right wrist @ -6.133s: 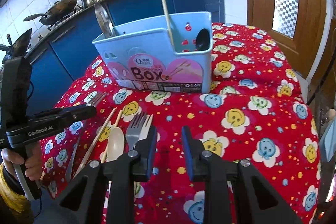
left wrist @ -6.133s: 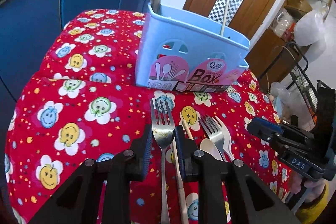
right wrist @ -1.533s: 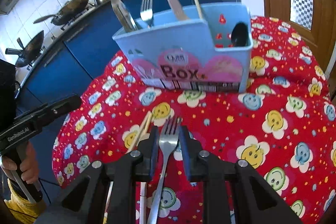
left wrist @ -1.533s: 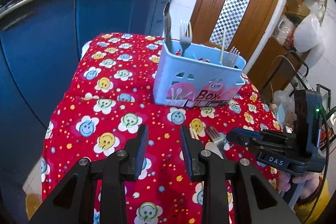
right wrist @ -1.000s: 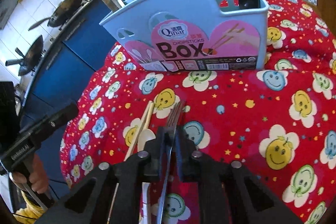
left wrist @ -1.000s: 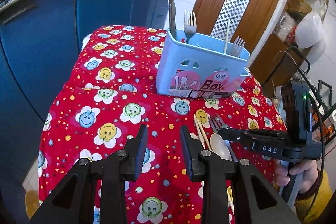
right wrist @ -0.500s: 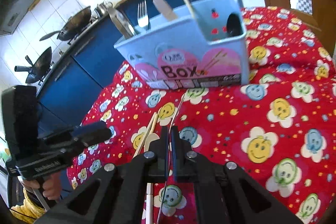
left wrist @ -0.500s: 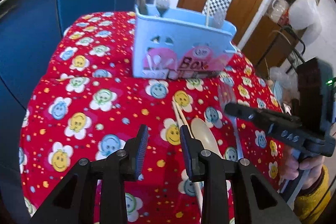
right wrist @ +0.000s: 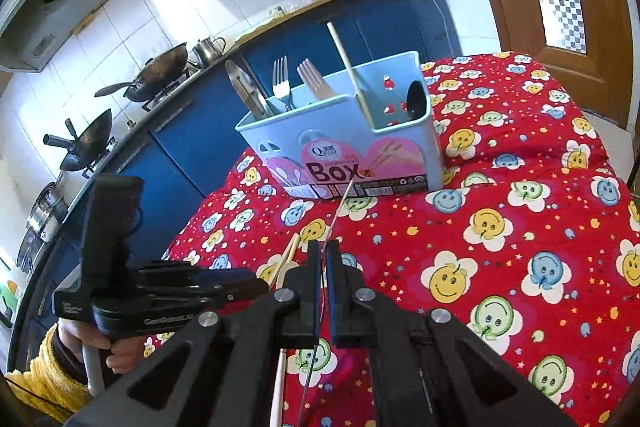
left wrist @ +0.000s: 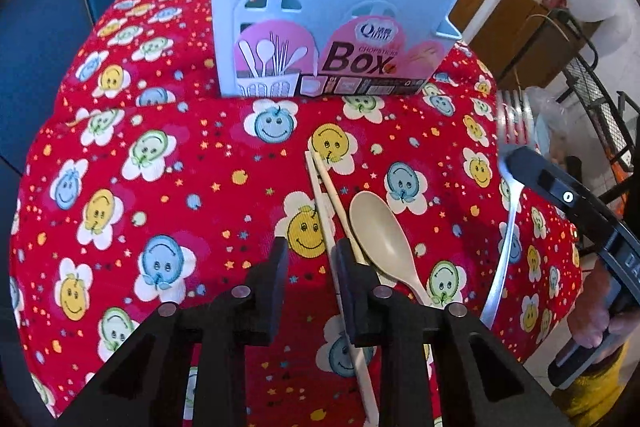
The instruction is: Organize utensils
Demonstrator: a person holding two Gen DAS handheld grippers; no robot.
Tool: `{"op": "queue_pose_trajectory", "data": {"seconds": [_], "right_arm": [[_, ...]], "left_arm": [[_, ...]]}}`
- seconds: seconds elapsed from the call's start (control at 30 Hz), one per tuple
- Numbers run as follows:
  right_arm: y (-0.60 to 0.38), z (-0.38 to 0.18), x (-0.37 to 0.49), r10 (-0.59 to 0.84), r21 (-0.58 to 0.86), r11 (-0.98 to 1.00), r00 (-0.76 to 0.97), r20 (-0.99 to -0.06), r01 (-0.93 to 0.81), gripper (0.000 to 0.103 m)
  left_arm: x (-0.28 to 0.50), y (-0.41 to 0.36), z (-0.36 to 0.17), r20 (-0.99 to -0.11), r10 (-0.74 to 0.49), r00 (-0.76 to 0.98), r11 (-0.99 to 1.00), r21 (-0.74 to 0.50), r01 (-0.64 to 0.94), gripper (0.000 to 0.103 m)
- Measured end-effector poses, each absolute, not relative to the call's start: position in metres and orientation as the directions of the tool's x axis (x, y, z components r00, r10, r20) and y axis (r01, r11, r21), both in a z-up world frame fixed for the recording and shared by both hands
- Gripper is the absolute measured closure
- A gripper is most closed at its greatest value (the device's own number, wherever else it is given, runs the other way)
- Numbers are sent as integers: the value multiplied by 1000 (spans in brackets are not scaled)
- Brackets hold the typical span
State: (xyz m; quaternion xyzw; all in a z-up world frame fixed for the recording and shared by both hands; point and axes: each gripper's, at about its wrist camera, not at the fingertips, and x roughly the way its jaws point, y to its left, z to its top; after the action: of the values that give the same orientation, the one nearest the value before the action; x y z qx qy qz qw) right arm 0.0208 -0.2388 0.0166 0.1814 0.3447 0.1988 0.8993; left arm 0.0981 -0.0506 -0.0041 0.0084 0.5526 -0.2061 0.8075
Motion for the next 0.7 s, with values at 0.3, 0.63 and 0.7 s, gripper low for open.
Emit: {"op": "queue_pose_trajectory", "data": {"seconds": [0.3,0.63,0.7], "right_arm": [[-245,21,14,487,469,850,699,-524,-240,99],[-244,41,2,460,423,867,749,-476,-264,100],[-242,46,0,448,406,874,762,-467,-265,100]], "left_arm": [[101,-56,-6,-891,-358,279,905,-257,338,98],[87,-29,16,-808,-452,378,883,-345,319,103],[85,-27,20,-804,-449,389,884,-338,322,103]]}}
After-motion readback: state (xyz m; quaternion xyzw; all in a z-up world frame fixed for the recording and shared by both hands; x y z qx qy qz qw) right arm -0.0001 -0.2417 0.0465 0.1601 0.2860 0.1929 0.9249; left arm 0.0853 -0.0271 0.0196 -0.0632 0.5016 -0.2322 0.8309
